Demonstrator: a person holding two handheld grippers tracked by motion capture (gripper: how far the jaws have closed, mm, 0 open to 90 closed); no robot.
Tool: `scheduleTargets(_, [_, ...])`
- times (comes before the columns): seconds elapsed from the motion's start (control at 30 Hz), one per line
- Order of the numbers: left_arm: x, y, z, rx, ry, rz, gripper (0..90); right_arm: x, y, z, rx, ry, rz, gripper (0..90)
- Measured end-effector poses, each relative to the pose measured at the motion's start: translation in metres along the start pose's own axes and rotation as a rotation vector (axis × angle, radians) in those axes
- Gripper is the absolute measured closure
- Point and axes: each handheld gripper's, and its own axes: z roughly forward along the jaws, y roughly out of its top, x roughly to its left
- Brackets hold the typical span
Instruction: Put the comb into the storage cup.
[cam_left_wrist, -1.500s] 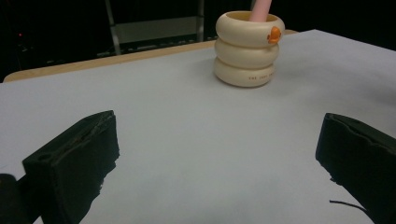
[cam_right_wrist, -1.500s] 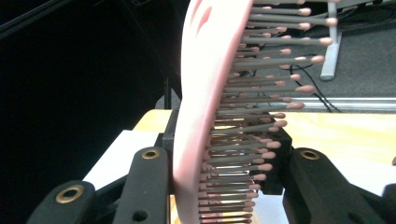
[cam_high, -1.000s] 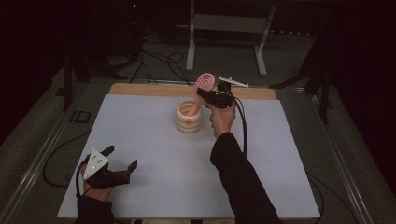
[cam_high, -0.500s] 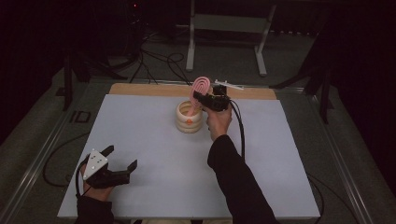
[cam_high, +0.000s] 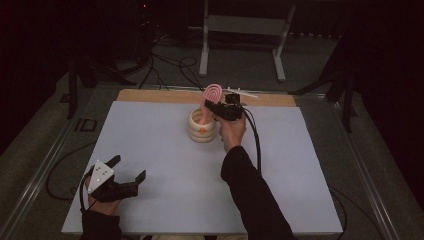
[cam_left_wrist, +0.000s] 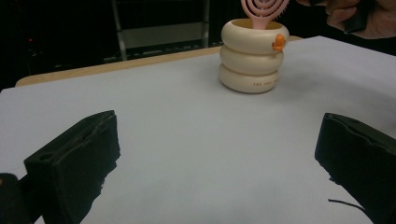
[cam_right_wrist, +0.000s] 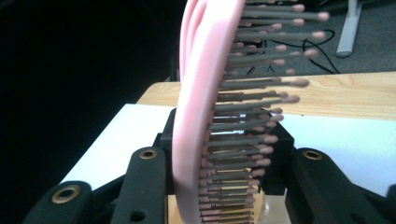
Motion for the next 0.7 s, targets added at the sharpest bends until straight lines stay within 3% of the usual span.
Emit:
scheduleTargets(0.1, [0.0, 0.0, 0.0, -0.001, 0.004, -0.001, 0.7, -0.004, 0.001, -0.003, -0.004, 0.003, -0.005, 48.7])
scheduleTargets(0.23, [0.0, 0.0, 0.0, -0.001, 0.005, -0.001, 0.7, -0.004, 0.003, -0.006, 0.003, 0.012, -0.024, 42.0])
scheduleTargets(0.43, [-0.001, 0.0, 0.001, 0.001, 0.007, 0.002, 0.7, -0.006, 0.005, -0.012, 0.044, -0.038, -0.094, 26.7])
scheduleTargets(0.7, [-0.001, 0.0, 0.001, -0.002, 0.01, 0.002, 0.7, -0.011, 0.006, -0.022, 0.053, -0.082, -0.112, 14.4])
